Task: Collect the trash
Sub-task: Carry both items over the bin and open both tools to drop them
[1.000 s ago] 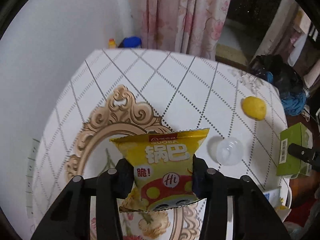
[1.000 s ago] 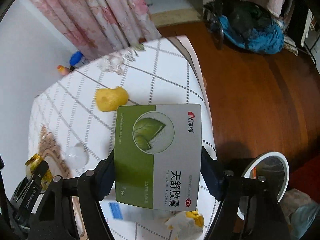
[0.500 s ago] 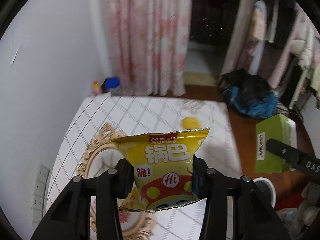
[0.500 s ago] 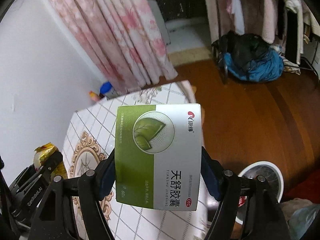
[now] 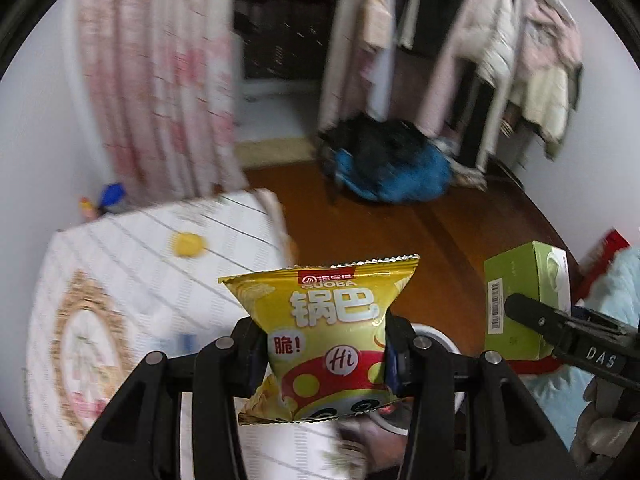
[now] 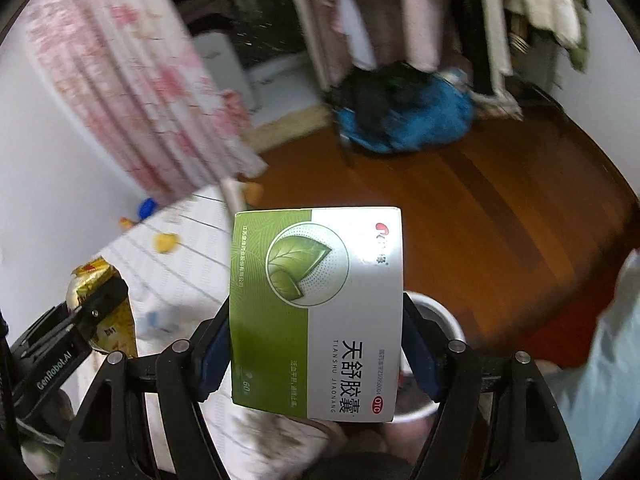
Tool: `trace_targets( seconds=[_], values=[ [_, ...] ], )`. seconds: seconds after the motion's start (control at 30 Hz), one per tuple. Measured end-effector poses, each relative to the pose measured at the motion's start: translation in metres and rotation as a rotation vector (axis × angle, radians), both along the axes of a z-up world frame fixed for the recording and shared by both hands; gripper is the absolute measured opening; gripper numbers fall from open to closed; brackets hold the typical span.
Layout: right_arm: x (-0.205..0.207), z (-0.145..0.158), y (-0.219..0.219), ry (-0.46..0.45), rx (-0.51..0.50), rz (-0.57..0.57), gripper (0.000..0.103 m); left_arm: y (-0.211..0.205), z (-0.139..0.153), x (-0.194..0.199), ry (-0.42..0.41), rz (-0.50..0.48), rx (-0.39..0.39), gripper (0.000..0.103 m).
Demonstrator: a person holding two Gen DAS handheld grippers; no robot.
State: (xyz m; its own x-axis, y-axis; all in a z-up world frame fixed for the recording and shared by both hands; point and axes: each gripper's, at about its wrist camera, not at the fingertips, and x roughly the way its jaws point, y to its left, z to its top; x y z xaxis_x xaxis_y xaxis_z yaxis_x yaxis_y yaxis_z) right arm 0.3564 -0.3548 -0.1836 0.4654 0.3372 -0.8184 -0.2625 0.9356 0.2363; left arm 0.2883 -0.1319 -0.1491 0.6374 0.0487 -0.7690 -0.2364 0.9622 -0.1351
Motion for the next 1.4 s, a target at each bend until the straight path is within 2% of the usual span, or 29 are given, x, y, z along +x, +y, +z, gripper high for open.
trace_targets(
  seconds=[0.23, 0.43, 0.57, 0.67, 0.7, 0.73, 0.77, 0.83, 0.87, 0.9, 0.97, 1.17, 1.4],
  values=[
    [0.031, -0.095, -0.071, 0.184, -0.035, -0.106, 0.076, -0.066, -0.078, 0.059, 0.211, -0.156, -0.088, 0.041],
    [0.046, -0.182, -0.105, 0.343, -0.029, -0.154, 0.076, -0.104, -0.147, 0.099, 0.402, -0.268, -0.170, 0.042],
    [0.055, -0.217, -0.109, 0.401, -0.047, -0.146, 0.076, -0.119, -0.172, 0.109, 0.459, -0.292, -0.145, 0.044],
    [0.061, -0.239, -0.105, 0.435, -0.064, -0.114, 0.077, -0.124, -0.180, 0.111, 0.474, -0.291, -0.128, 0.055],
    [0.061, -0.246, -0.106, 0.442, -0.074, -0.107, 0.078, -0.123, -0.182, 0.111, 0.474, -0.289, -0.117, 0.064],
    [0.062, -0.251, -0.105, 0.450, -0.088, -0.097, 0.079, -0.123, -0.183, 0.112, 0.473, -0.286, -0.102, 0.072],
    [0.064, -0.256, -0.103, 0.460, -0.109, -0.084, 0.081, -0.124, -0.183, 0.110, 0.467, -0.283, -0.085, 0.074],
    [0.066, -0.264, -0.098, 0.469, -0.146, -0.061, 0.096, -0.122, -0.187, 0.108, 0.457, -0.281, -0.051, 0.079],
    [0.065, -0.266, -0.097, 0.471, -0.169, -0.058, 0.103, -0.121, -0.189, 0.107, 0.461, -0.275, -0.029, 0.085],
    [0.064, -0.268, -0.097, 0.472, -0.192, -0.050, 0.103, -0.120, -0.190, 0.107, 0.463, -0.270, -0.015, 0.100],
    [0.064, -0.270, -0.095, 0.476, -0.214, -0.046, 0.103, -0.117, -0.191, 0.104, 0.453, -0.258, 0.024, 0.101],
    [0.057, -0.269, -0.093, 0.479, -0.242, -0.055, 0.103, -0.109, -0.195, 0.099, 0.451, -0.233, 0.048, 0.101],
    [0.049, -0.247, -0.093, 0.448, -0.258, -0.084, 0.103, -0.107, -0.185, 0.090, 0.439, -0.219, 0.061, 0.101]
  ],
)
